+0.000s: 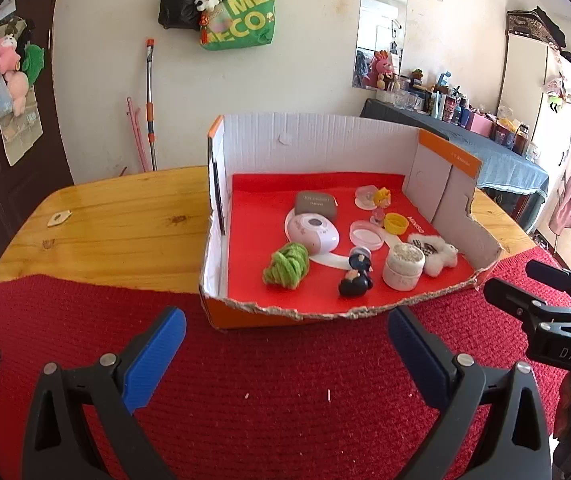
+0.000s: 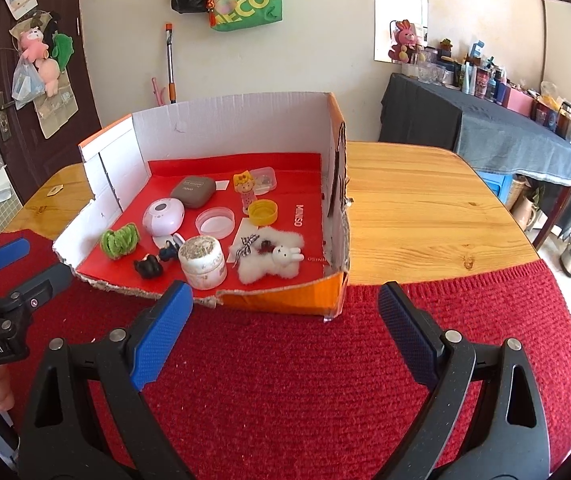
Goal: Organize objects
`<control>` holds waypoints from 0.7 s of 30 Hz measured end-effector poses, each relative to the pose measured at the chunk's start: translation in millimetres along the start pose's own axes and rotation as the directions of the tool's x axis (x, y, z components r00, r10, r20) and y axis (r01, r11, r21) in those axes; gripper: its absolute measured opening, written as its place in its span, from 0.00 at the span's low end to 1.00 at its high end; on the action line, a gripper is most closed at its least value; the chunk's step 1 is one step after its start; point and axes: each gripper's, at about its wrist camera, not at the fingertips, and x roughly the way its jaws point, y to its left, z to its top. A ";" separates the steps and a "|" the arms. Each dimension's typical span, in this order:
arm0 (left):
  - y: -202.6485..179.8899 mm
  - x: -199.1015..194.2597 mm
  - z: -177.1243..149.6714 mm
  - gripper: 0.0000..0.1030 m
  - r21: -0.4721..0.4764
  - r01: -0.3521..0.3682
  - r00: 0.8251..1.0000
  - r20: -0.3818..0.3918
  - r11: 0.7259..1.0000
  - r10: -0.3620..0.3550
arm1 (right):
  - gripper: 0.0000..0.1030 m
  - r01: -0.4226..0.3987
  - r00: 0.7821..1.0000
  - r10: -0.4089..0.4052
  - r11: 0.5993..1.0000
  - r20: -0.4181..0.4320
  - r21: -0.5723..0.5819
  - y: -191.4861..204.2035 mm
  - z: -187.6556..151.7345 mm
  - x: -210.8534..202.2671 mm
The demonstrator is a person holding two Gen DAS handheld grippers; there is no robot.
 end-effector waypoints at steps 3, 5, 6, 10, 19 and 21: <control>-1.9 3.1 -11.4 1.00 -0.005 0.013 0.999 -0.050 1.000 -0.013 | 0.92 -0.006 0.999 0.006 1.000 -0.038 -0.002 2.0 -10.0 0.8; -4.8 5.5 -17.4 1.00 0.002 0.016 0.997 -0.074 1.000 -0.016 | 0.92 -0.008 0.998 0.008 1.000 -0.067 -0.004 2.8 -17.4 3.5; -6.6 6.9 -20.5 1.00 0.009 0.014 0.997 -0.081 1.000 -0.014 | 0.92 -0.007 0.997 0.007 1.000 -0.081 -0.004 3.4 -20.6 5.6; -8.0 13.2 -29.8 1.00 0.017 -0.021 0.995 -0.101 1.000 0.023 | 0.92 0.003 0.991 -0.002 1.000 -0.137 0.014 2.2 -31.9 15.9; -3.3 37.0 -41.6 1.00 -0.009 -0.070 0.977 -0.204 0.998 0.066 | 0.96 0.079 0.981 -0.079 0.997 -0.178 -0.009 5.8 -44.7 27.1; -4.3 37.4 -41.9 1.00 -0.008 -0.076 0.975 -0.210 0.997 0.073 | 0.99 0.087 0.980 -0.084 0.996 -0.181 0.009 3.1 -45.6 27.8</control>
